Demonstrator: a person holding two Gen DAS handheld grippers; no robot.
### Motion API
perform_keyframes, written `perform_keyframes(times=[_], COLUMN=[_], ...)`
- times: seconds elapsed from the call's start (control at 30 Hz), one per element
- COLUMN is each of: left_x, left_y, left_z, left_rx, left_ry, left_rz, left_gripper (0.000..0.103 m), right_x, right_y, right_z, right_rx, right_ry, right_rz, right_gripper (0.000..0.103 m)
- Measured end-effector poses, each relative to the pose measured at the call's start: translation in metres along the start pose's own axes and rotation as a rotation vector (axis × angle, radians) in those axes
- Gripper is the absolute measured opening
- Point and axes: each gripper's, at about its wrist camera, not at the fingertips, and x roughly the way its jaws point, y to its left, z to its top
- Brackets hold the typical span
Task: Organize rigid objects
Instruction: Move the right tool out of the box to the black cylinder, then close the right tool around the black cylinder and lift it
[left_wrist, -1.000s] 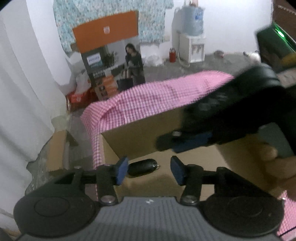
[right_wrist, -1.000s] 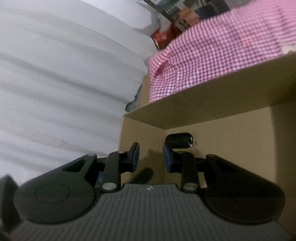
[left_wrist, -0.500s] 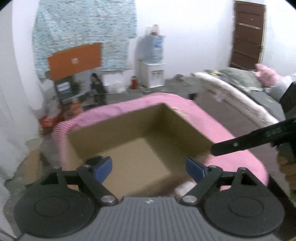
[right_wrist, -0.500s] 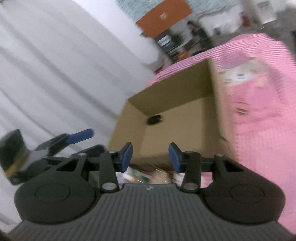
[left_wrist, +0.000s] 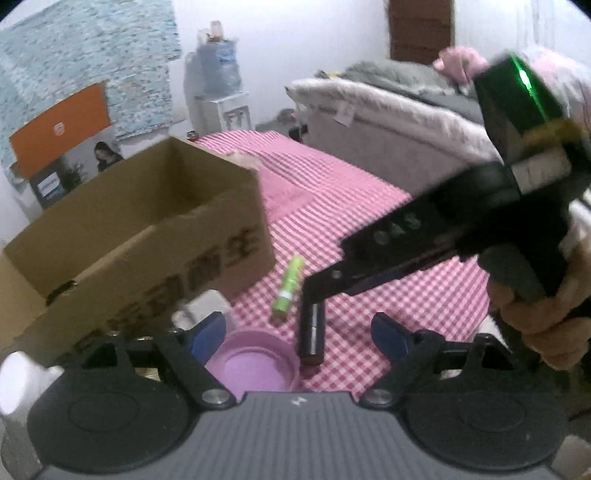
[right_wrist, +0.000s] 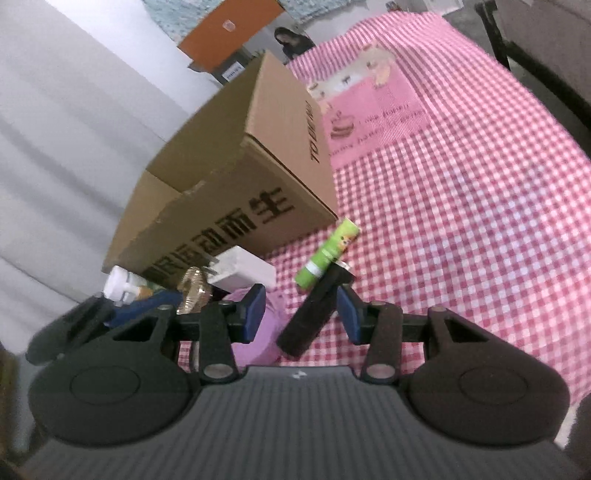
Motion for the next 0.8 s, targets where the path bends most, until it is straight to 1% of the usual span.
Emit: perform_keyframes(times=[0.07,0.13,0.17,0.2,0.23,0.3,0.33,0.37,0.4,0.43,0.6,0.73,0.8], left_x=[0.013,0.027,0.033,0.038,0.043,0.046,0.048,0.049,0.052,0.054,0.058,0.061,0.064], left_y=[-0.006,-0.006,-0.006,-0.005,-0.004,-0.003,-0.003,-0.004,-0.006,-0.007,-0.016,-0.022,-0.022], left_z=[-0.002,-0.001,-0.001,0.0,0.001,0.0,0.0,0.001,0.002,0.002,0.002,0.001,0.001], left_rx=[0.02,0.023,0.017,0.012,0.004,-0.006,-0.006,0.001,0.007,0.005,0.013,0.036,0.032], left_ry=[0.007,0.031,0.043,0.055,0.069,0.081,0.083,0.078,0.081,0.091,0.106,0.106,0.11], left_rz=[-0.005,-0.007,-0.013,-0.018,-0.026,-0.039,-0.043,-0.04,-0.046,-0.063,-0.122,-0.117,-0.111], left_gripper=[0.083,0.077,0.07,0.064,0.062,0.053,0.053,0.051,0.044,0.042,0.038,0.039,0.041], right_x=[0.006,0.014,0.017,0.021,0.026,0.031,0.033,0.033,0.034,0.036,0.025,0.018,0.017], right_y=[-0.003,0.002,0.002,0.003,0.004,0.004,0.003,0.002,0.001,0.0,-0.005,-0.011,-0.012], right_z=[0.0,0.002,0.003,0.004,0.005,0.006,0.006,0.007,0.007,0.007,0.006,0.005,0.006], right_rx=[-0.004,-0.015,-0.022,-0.028,-0.038,-0.046,-0.05,-0.05,-0.049,-0.044,-0.035,-0.014,-0.011], right_ry=[0.008,0.012,0.015,0.016,0.021,0.031,0.036,0.041,0.046,0.049,0.047,0.052,0.054], right_rz=[-0.007,-0.019,-0.024,-0.028,-0.034,-0.042,-0.044,-0.046,-0.048,-0.046,-0.062,-0.065,-0.064], right_gripper=[0.04,0.036,0.036,0.033,0.03,0.027,0.025,0.024,0.024,0.023,0.022,0.022,0.022])
